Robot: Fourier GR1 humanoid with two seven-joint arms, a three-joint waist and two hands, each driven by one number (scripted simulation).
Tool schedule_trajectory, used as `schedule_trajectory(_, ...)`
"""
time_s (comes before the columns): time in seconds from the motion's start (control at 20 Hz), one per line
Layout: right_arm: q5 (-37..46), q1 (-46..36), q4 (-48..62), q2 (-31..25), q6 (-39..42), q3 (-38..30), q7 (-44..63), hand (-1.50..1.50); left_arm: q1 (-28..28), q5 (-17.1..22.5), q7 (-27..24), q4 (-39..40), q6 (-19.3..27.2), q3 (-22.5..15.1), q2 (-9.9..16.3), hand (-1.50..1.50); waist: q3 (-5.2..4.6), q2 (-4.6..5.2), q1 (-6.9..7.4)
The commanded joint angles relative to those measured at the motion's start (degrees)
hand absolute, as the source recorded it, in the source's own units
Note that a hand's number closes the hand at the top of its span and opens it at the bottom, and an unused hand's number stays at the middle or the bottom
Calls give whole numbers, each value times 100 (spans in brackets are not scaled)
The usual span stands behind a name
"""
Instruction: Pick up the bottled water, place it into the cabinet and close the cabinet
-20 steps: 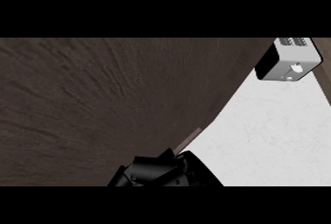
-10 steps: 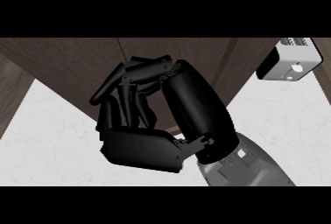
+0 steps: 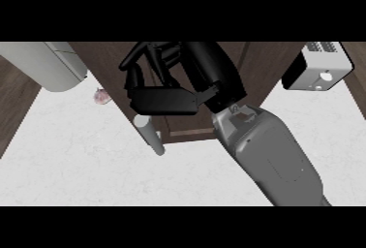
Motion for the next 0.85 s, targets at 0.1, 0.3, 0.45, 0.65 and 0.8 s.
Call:
schedule_trajectory(0.1,-112,-414,1432,-183,290,-586,-341,150,-105,-43,151,-140,14,-13,-38,150,-21,168,40)
schedule_trajectory(0.3,-45,-346,1787,-139,126,-524,-593,150,-316,138,297,-164,124,143,36,150,-21,193,7)
schedule_trajectory(0.45,29,-321,2157,-256,157,-542,-967,150,-169,102,237,-90,-162,140,100,150,-26,213,112)
schedule_trajectory(0.65,-9,-426,2445,-277,203,-618,-1073,150,-385,158,249,31,-110,135,35,150,-32,233,76)
schedule_trajectory(0.8,19,-540,2638,-192,160,-628,-1140,150,-420,252,357,-50,-68,148,64,150,-29,225,89)
